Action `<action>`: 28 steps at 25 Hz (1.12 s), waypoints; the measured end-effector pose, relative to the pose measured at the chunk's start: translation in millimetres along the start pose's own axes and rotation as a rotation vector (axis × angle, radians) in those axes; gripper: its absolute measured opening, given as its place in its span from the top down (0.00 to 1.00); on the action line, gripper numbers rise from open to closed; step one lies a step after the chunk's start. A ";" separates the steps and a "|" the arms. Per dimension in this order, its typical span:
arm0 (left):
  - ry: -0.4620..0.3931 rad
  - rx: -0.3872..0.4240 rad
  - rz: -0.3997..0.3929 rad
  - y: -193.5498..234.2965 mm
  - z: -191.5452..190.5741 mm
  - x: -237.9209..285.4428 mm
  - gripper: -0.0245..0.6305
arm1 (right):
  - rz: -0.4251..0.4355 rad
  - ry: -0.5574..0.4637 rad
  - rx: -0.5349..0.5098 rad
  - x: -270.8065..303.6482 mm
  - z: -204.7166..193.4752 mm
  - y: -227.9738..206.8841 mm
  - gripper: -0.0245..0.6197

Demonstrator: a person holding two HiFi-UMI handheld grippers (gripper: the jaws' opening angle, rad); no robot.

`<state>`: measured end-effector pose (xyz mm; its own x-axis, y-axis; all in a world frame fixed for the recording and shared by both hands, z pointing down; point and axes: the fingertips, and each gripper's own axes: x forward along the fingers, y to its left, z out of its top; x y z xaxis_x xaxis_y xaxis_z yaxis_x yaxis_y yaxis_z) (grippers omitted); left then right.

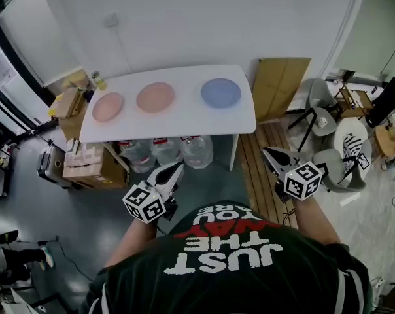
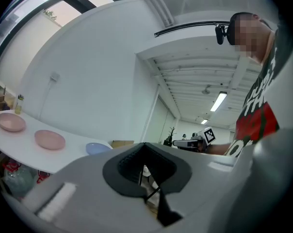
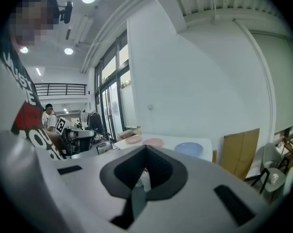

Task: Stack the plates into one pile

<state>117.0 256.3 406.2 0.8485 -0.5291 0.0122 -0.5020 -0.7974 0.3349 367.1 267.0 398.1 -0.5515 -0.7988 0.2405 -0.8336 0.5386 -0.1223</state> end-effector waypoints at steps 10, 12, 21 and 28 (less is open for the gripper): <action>0.016 0.008 0.007 -8.7 1.4 30.2 0.95 | 0.034 -0.012 0.004 -7.4 4.4 -16.6 0.95; 0.020 0.011 0.006 -17.7 0.0 43.7 0.95 | 0.054 -0.009 -0.002 -16.0 2.6 -23.1 0.95; 0.055 -0.020 0.010 -35.6 -21.5 107.9 0.95 | 0.099 0.026 0.026 -28.0 -24.3 -75.7 0.95; 0.066 -0.036 0.002 44.0 -16.5 135.4 0.95 | 0.091 0.044 0.048 46.7 -29.8 -106.4 0.95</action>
<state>212.5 154.3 438.1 0.8571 -0.5097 0.0750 -0.4987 -0.7843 0.3689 430.9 180.4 451.0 -0.6237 -0.7343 0.2679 -0.7814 0.5940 -0.1910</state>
